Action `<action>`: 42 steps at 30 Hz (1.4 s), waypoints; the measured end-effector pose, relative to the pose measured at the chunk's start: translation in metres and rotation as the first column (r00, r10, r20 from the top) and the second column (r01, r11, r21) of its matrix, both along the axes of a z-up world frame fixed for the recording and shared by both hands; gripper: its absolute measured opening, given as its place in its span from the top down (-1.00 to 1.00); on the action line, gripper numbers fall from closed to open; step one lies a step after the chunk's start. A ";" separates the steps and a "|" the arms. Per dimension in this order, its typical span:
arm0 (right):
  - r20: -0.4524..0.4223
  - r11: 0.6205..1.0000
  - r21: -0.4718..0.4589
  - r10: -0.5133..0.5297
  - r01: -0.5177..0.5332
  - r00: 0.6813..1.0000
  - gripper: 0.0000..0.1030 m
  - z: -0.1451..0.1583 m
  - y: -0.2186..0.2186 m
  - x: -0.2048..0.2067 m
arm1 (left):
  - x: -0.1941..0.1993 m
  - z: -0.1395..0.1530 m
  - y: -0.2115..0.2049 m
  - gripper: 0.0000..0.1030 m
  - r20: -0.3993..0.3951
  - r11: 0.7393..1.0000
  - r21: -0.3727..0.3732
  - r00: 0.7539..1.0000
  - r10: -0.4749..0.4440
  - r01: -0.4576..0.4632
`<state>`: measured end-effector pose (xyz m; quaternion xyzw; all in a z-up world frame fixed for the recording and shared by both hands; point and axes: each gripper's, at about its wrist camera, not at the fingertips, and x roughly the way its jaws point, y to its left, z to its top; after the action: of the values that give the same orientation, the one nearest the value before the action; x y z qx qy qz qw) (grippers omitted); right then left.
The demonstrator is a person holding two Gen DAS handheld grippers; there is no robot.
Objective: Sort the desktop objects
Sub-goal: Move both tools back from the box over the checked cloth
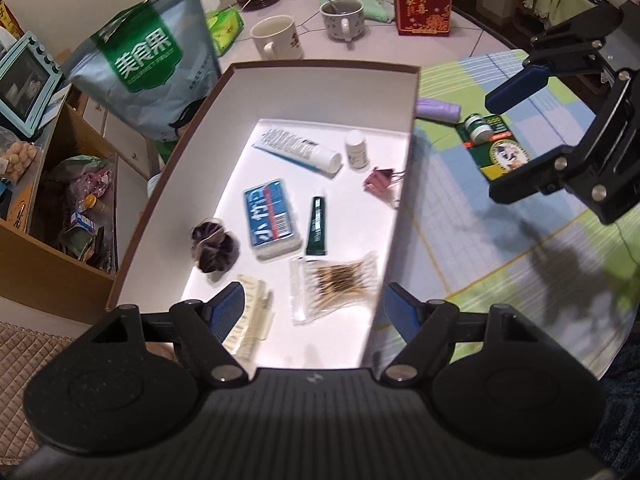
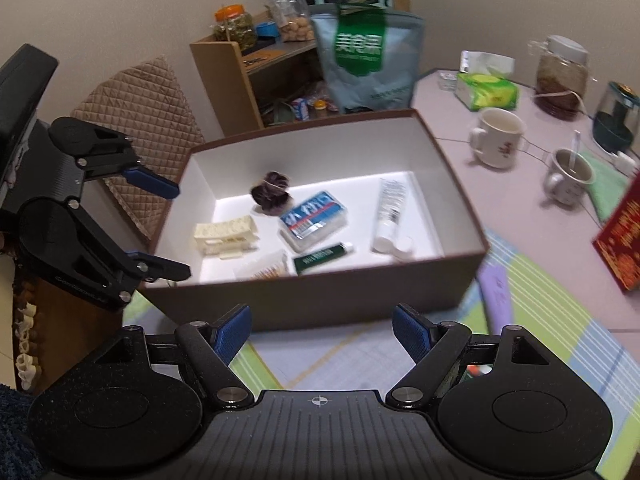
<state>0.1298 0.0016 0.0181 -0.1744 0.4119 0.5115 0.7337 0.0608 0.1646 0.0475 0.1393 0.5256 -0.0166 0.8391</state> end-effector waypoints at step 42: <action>-0.163 0.861 -0.203 -0.499 0.466 0.851 -0.56 -0.097 -0.254 0.123 | 0.116 -0.117 -0.183 -0.21 0.063 0.975 -0.222 0.998 0.022 -0.008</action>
<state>0.2532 -0.2527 -0.0784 -0.0670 0.5562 0.2923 0.7751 0.1768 -0.0179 -0.0699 0.0416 0.4937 -0.0641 0.8662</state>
